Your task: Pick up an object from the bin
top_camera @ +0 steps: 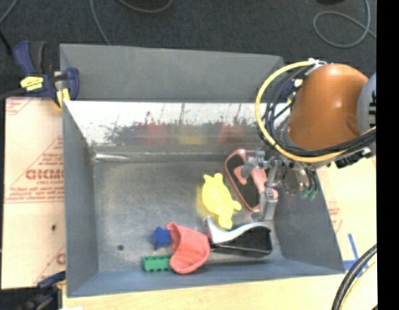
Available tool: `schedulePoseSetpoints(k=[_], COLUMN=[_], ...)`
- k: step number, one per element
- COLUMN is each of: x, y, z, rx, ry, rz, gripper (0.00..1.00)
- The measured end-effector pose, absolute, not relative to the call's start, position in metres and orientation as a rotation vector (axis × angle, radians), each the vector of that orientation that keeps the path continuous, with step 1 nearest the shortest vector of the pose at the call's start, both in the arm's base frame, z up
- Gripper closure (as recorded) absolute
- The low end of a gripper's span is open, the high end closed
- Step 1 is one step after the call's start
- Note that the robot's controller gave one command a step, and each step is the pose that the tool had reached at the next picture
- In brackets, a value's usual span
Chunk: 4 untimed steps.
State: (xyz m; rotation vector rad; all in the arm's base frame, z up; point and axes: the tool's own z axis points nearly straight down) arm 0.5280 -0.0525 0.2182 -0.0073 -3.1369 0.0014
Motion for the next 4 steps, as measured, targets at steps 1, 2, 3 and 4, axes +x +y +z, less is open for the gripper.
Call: schedulePoseSetpoints(k=[1,2,3,4], x=[0.529,0.513,0.521,0.5], y=[-0.052,-0.041,0.001,0.017], z=[0.223,0.185,0.158,0.139], rx=[-0.005,0.135,0.534,0.539], ry=[-3.145,-3.146,-3.097,-3.098], rz=[0.003,0.003,0.002,-0.001], gripper=[0.0,0.0,0.0,0.0])
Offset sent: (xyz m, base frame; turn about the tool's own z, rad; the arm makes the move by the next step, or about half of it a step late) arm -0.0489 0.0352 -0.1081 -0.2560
